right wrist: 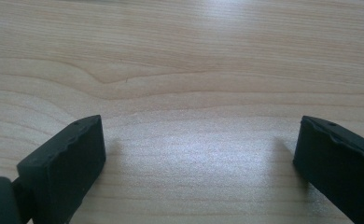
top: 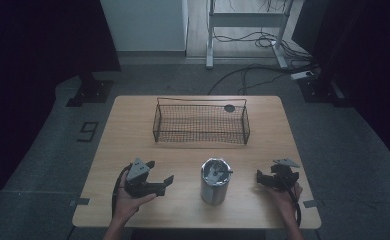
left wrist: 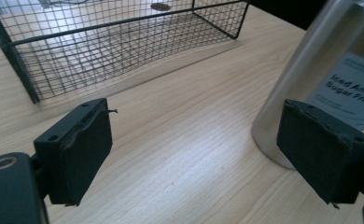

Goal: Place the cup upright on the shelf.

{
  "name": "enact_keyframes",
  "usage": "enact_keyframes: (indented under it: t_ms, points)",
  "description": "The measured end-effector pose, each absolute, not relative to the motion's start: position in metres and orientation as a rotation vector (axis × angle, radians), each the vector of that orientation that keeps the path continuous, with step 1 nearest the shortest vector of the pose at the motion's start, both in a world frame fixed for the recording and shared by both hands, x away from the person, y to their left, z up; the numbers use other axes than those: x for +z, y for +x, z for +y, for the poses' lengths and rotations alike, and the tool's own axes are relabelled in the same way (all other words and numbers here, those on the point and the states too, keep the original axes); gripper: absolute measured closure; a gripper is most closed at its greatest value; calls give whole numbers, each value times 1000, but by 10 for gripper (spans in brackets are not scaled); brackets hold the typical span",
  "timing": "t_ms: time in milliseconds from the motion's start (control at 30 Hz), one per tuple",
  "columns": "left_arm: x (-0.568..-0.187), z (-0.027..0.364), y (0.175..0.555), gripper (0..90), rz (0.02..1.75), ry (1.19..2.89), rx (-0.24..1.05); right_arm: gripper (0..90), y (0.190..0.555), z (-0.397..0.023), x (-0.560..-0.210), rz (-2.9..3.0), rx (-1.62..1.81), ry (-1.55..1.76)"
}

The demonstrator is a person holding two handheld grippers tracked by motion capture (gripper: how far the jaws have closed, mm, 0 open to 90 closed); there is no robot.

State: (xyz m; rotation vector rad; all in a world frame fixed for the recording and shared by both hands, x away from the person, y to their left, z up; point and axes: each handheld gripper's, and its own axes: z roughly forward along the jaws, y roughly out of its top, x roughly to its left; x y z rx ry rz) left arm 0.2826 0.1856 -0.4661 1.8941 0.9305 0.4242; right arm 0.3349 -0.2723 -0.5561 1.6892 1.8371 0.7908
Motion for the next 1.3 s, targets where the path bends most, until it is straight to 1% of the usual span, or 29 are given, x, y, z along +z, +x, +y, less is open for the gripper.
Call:
enact_keyframes:
  t_ms: [467,1300]
  points:
    - [-454,173,269,82,856,1891,395,17,335,-273,-556,1836,790,1691]
    - [-455,145,260,51,787,1919,327,18,335,-273,-556,1833,788,1692]
